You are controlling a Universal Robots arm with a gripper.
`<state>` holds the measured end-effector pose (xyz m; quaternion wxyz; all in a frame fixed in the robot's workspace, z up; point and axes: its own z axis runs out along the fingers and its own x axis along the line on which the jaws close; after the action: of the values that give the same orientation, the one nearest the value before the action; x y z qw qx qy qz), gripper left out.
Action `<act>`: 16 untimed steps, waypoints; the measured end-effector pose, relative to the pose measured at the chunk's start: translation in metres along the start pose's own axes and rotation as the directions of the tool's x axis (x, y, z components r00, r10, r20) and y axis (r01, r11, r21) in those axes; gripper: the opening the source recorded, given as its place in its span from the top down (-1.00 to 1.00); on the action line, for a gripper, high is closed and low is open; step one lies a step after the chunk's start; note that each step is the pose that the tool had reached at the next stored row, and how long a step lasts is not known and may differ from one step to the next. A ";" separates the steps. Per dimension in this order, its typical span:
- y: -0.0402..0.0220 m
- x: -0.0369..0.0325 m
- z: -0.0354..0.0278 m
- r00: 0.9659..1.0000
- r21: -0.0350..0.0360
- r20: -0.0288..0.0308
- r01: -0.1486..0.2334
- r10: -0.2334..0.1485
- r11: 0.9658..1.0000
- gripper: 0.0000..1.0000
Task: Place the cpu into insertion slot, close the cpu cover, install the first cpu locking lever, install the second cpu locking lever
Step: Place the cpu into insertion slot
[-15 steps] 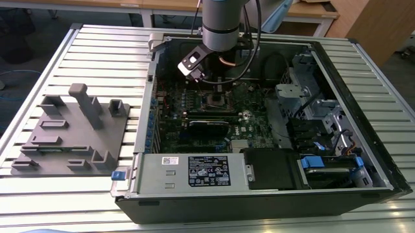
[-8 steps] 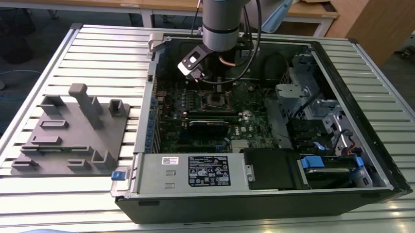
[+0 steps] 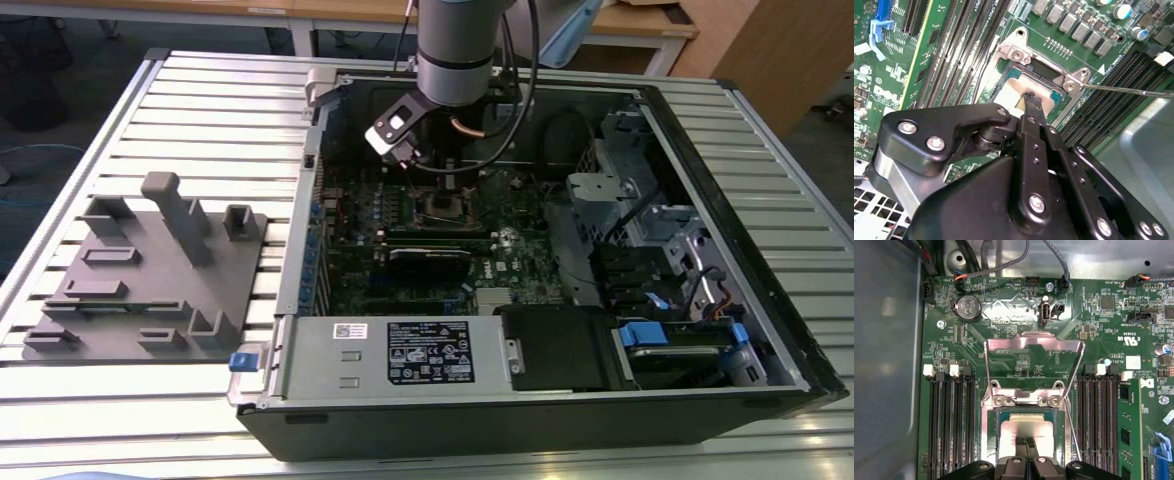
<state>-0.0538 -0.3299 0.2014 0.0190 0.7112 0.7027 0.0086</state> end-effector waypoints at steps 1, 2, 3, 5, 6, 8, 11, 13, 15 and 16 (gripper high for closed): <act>0.0000 0.0000 0.0000 1.000 0.001 0.000 0.000 0.000 1.000 0.80; -0.0001 0.0000 -0.0001 1.000 0.001 0.000 0.000 0.000 1.000 0.80; -0.0001 0.0000 -0.0001 1.000 0.001 0.000 0.000 0.000 1.000 0.80; 0.0000 -0.0001 -0.0001 1.000 0.002 0.000 0.000 0.000 1.000 0.80; 0.0000 0.0000 0.0002 1.000 0.001 0.000 0.000 0.000 1.000 0.80; 0.0000 0.0001 0.0008 1.000 0.002 0.000 0.000 0.000 1.000 0.80; 0.0000 0.0001 0.0008 1.000 0.002 0.000 0.000 0.000 1.000 0.80; 0.0000 0.0002 0.0009 1.000 0.002 0.000 0.000 0.000 1.000 0.80; -0.0001 0.0002 0.0021 1.000 0.002 0.000 0.000 0.000 1.000 0.80; -0.0001 0.0001 0.0023 1.000 0.002 0.001 0.000 0.000 1.000 0.80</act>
<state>-0.0539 -0.3298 0.1991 0.0185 0.7112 0.7027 0.0078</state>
